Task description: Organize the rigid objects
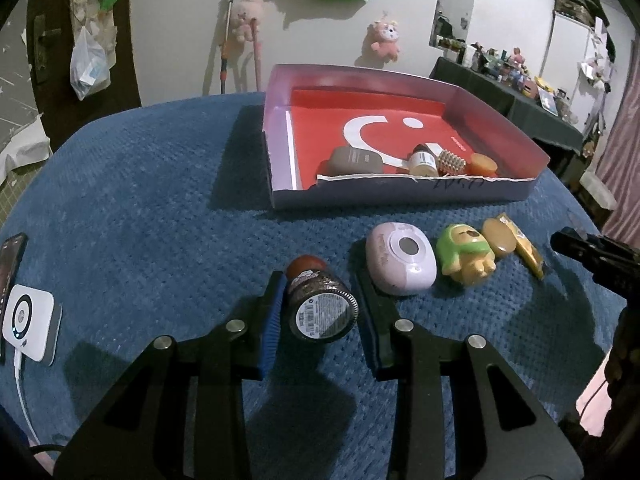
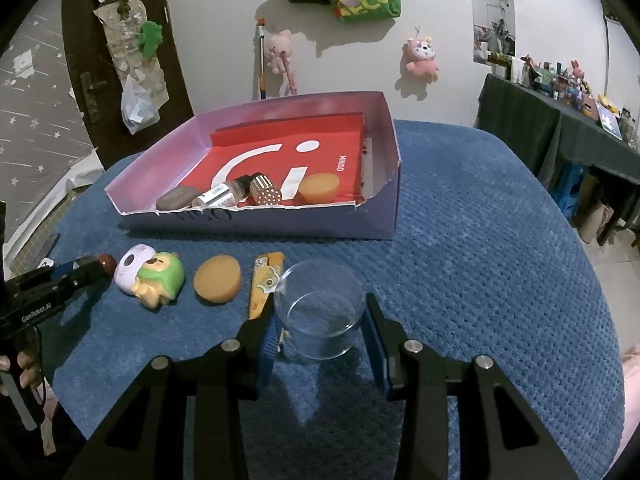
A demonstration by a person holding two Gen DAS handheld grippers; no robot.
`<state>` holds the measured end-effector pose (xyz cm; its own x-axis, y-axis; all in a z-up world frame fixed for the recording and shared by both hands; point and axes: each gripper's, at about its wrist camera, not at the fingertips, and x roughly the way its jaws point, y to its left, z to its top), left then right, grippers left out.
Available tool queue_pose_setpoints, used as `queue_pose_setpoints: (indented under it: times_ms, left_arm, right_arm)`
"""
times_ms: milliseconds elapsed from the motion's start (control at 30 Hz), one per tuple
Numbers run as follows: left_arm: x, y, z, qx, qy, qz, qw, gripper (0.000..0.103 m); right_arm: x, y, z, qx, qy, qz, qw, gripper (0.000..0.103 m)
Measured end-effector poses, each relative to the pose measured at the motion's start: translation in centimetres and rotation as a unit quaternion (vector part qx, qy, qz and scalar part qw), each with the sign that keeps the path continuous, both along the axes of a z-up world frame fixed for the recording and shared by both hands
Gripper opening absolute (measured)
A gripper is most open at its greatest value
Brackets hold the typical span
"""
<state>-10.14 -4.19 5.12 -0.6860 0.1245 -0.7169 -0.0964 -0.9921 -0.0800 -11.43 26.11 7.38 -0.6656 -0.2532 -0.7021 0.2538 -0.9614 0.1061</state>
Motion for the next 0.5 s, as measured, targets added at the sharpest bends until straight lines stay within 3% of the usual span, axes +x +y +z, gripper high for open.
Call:
queue_pose_setpoints:
  times_ms: [267, 500]
  left_arm:
    - [0.5, 0.2, 1.6, 0.009, 0.023, -0.008, 0.9997, 0.031]
    - [0.6, 0.5, 1.0, 0.005, 0.017, -0.016, 0.9997, 0.030]
  right_arm:
    - [0.2, -0.1, 0.4, -0.004, 0.004, 0.001, 1.000, 0.042]
    - [0.2, -0.3, 0.7, -0.004, 0.010, 0.005, 1.000, 0.042]
